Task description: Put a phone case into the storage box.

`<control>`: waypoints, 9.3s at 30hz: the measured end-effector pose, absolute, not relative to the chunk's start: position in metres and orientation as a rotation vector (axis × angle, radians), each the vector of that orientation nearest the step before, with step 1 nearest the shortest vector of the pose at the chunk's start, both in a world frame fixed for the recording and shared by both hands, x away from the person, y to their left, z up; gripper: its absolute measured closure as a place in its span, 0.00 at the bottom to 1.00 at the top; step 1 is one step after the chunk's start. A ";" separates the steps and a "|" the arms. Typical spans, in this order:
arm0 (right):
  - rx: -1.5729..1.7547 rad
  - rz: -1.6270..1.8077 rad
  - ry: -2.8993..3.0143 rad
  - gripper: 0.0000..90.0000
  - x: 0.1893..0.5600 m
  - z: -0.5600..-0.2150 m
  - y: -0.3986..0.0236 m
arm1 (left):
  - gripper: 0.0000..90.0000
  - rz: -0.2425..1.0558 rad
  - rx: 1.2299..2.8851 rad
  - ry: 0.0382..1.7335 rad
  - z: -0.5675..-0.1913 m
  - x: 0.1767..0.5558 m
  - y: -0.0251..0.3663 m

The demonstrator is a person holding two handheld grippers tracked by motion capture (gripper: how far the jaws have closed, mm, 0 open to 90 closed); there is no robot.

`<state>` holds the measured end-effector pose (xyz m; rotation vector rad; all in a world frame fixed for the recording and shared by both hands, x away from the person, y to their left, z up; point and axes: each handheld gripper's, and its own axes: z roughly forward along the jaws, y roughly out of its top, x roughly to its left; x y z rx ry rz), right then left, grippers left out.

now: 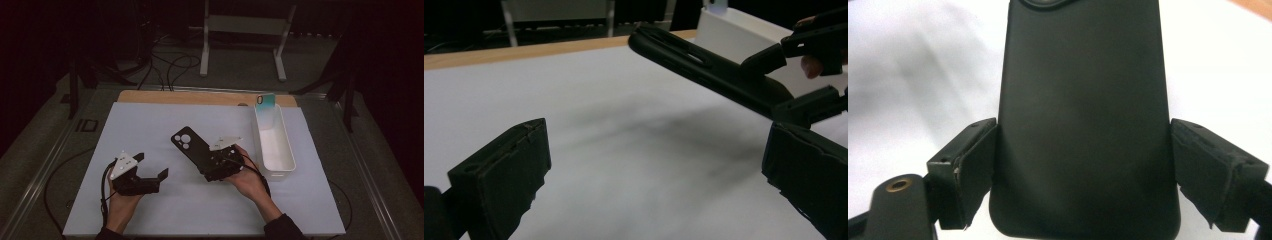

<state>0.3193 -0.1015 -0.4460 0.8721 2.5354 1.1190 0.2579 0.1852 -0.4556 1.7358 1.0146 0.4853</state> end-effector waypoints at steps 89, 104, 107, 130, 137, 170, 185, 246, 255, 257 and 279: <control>0.897 1.574 2.252 0.09 0.298 -0.407 -0.129 | 0.90 0.282 1.767 0.835 -0.435 0.271 0.105; 0.901 1.642 2.248 0.11 0.304 -0.386 -0.112 | 0.90 0.302 1.794 0.808 -0.440 0.268 0.097; 0.911 1.648 2.255 0.11 0.306 -0.385 -0.109 | 0.90 0.306 1.800 0.798 -0.441 0.267 0.096; 0.949 1.671 2.255 0.13 0.313 -0.387 -0.099 | 0.90 0.305 1.803 0.771 -0.441 0.265 0.093; 0.935 1.671 2.240 0.15 0.311 -0.387 -0.100 | 0.89 0.302 1.804 0.774 -0.441 0.266 0.092; 0.947 1.655 2.206 0.16 0.311 -0.389 -0.110 | 0.00 0.509 1.769 0.908 -0.438 0.259 0.130; 0.989 1.621 2.166 0.15 0.313 -0.393 -0.117 | 0.00 0.618 1.732 0.945 -0.446 0.249 0.180; 1.076 1.481 2.030 0.16 0.360 -0.378 -0.136 | 0.00 0.712 1.720 1.058 -0.488 0.221 0.248; 1.103 1.464 2.005 0.16 0.372 -0.377 -0.141 | 0.00 0.712 1.723 1.057 -0.489 0.221 0.247; 1.107 1.457 1.999 0.16 0.375 -0.376 -0.142 | 0.00 0.713 1.724 1.057 -0.489 0.221 0.247; 1.120 1.355 1.958 0.16 0.399 -0.373 -0.154 | 0.00 0.715 1.727 1.056 -0.489 0.221 0.246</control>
